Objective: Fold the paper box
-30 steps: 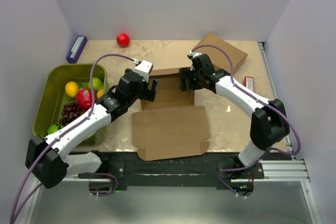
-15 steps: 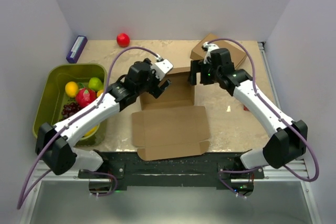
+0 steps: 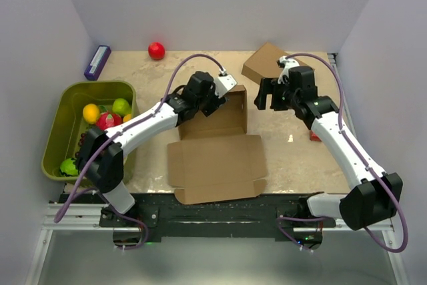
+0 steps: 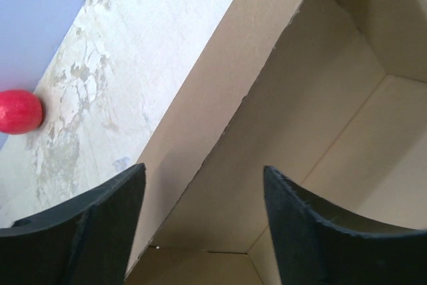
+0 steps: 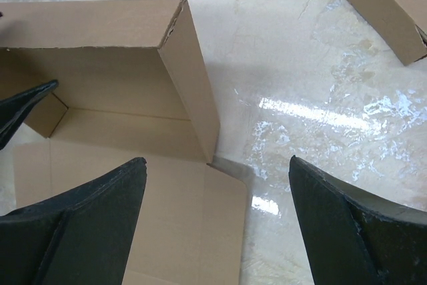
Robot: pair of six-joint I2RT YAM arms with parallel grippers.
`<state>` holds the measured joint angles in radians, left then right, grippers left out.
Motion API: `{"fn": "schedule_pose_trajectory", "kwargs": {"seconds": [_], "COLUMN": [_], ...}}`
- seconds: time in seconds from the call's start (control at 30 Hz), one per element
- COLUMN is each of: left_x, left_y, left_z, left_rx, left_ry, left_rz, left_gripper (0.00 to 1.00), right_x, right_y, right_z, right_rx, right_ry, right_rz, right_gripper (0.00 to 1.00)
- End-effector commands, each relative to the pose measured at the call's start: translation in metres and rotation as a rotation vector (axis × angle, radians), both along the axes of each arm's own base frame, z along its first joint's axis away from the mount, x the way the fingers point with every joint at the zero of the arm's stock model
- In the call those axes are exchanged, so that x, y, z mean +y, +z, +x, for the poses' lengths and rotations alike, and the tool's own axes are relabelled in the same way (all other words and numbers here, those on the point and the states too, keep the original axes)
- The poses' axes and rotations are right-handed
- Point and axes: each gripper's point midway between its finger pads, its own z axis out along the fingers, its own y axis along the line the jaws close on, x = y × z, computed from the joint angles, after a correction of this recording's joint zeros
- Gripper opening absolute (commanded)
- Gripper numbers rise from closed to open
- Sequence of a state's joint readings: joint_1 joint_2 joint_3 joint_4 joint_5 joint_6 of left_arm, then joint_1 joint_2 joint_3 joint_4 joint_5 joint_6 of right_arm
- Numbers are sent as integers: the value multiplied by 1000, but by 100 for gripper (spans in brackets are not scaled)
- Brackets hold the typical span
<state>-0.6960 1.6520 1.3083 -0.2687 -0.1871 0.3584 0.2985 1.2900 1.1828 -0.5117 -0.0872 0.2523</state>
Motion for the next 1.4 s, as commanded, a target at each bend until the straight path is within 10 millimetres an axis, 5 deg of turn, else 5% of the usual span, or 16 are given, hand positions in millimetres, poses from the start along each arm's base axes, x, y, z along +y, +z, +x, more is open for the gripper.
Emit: {"fn": "schedule_pose_trajectory", "kwargs": {"seconds": [0.0, 0.2, 0.5, 0.8, 1.07, 1.37], "left_x": [0, 10, 44, 102, 118, 130], "left_y": [13, 1, -11, -26, -58, -73], "left_z": [20, 28, 46, 74, 78, 82], "left_rx": [-72, -118, -90, 21, 196, 270], "left_ry": [44, 88, 172, 340, 395, 454], "left_rz": [15, 42, -2, -122, -220, -248], "left_gripper": [62, 30, 1, 0, 0, 0], "right_x": [-1, 0, -2, -1, -18, -47], "right_y": [13, 14, 29, 45, 19, 37], "right_z": [-6, -9, -10, -6, 2, -4], "right_rx": [-40, -34, -51, -78, -17, -65], "right_ry": [31, 39, 28, 10, 0, -90], "right_rz": [12, 13, 22, 37, 155, 154], "right_gripper": [90, 90, 90, 90, 96, 95]}}
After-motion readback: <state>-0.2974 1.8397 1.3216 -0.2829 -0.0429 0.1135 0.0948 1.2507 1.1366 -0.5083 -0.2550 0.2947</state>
